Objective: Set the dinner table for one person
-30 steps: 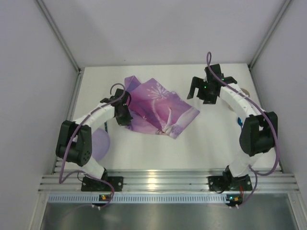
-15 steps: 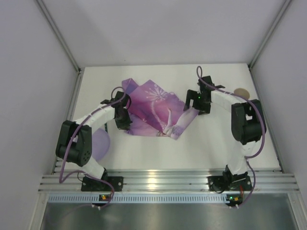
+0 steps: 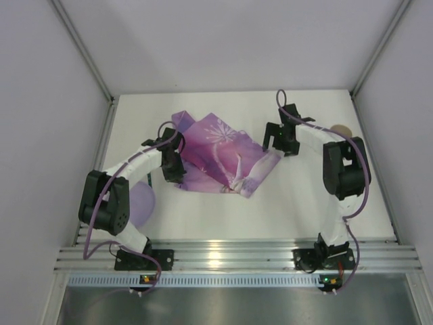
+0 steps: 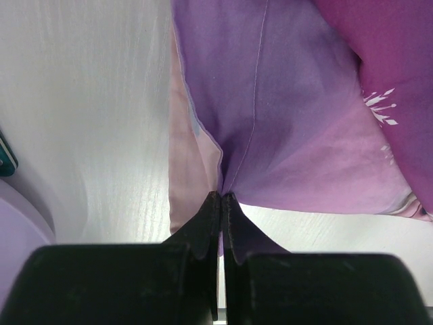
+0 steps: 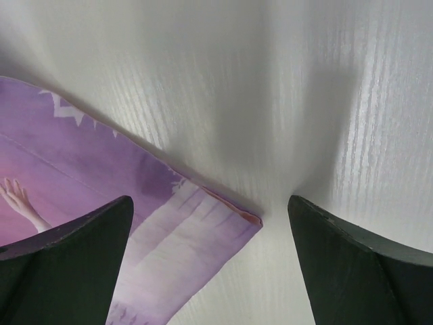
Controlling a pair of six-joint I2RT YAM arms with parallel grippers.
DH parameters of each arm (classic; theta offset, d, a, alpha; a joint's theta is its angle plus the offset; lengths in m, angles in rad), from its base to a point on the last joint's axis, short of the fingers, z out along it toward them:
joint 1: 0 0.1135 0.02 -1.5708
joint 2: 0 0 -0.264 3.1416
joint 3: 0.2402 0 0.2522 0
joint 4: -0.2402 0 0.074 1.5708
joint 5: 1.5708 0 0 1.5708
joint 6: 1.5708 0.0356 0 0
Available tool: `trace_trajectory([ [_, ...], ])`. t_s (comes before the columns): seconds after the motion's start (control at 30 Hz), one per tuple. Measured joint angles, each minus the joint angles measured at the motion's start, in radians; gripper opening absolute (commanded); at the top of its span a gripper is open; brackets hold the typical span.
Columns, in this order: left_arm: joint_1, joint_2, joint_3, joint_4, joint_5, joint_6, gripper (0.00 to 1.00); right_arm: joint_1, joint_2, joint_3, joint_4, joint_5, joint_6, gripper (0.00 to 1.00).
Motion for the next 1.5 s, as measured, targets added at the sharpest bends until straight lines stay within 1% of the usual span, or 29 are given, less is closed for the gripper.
trace_trajectory([
  [0.17, 0.000, 0.000, 0.000, -0.003, 0.000, 0.000, 0.00, 0.030, 0.004, 0.000, 0.037, -0.026, 0.008, 0.95],
  [0.27, 0.000, 0.000, 0.000, -0.003, 0.000, 0.000, 0.00, 0.071, 0.004, -0.003, 0.055, -0.057, 0.017, 0.91],
  [0.37, 0.000, 0.000, 0.000, -0.003, 0.000, -0.001, 0.00, 0.126, 0.005, -0.011, 0.075, -0.095, 0.022, 0.69],
  [0.4, 0.000, 0.000, 0.000, -0.003, 0.000, -0.001, 0.00, 0.145, 0.005, -0.015, 0.081, -0.109, 0.026, 0.56],
  [0.47, 0.000, 0.000, 0.000, -0.003, 0.000, -0.003, 0.00, 0.172, 0.012, -0.023, 0.082, -0.133, 0.031, 0.44],
  [0.5, 0.000, 0.000, 0.000, -0.003, 0.000, -0.005, 0.00, 0.180, 0.015, -0.023, 0.080, -0.144, 0.032, 0.33],
  [0.57, 0.000, 0.000, 0.000, -0.003, 0.000, -0.009, 0.00, 0.190, 0.024, -0.023, 0.075, -0.163, 0.029, 0.16],
  [0.6, 0.000, 0.000, 0.000, -0.002, 0.000, -0.011, 0.00, 0.189, 0.025, -0.023, 0.073, -0.162, 0.027, 0.00],
  [0.8, 0.000, 0.000, -0.005, -0.002, -0.002, -0.030, 0.00, 0.165, 0.028, -0.023, 0.047, -0.158, 0.026, 0.00],
  [0.9, 0.000, 0.000, -0.006, -0.006, -0.021, -0.043, 0.00, 0.119, -0.010, -0.063, 0.020, -0.120, 0.039, 0.00],
  [0.97, -0.001, 0.000, -0.006, -0.007, -0.038, -0.054, 0.00, 0.054, -0.068, -0.129, -0.006, -0.088, 0.054, 0.00],
  [1.1, -0.001, -0.005, -0.006, -0.014, -0.066, -0.074, 0.00, -0.137, -0.224, -0.273, -0.102, 0.019, 0.079, 0.00],
  [1.17, -0.003, -0.013, -0.006, -0.011, -0.056, -0.093, 0.00, -0.214, -0.312, -0.335, -0.148, 0.041, 0.092, 0.00],
  [1.23, -0.014, -0.026, -0.005, -0.011, -0.055, -0.111, 0.00, -0.217, -0.389, -0.380, -0.187, 0.051, 0.105, 0.00],
  [1.33, -0.013, -0.054, -0.005, -0.044, -0.090, -0.159, 0.00, -0.193, -0.475, -0.432, -0.230, 0.054, 0.143, 0.00],
  [1.43, -0.013, -0.118, -0.005, -0.108, -0.141, -0.238, 0.00, -0.145, -0.503, -0.456, -0.272, 0.050, 0.200, 0.00],
  [1.5, -0.011, -0.181, -0.005, -0.150, -0.169, -0.286, 0.00, -0.077, -0.504, -0.462, -0.304, 0.055, 0.236, 0.00],
])
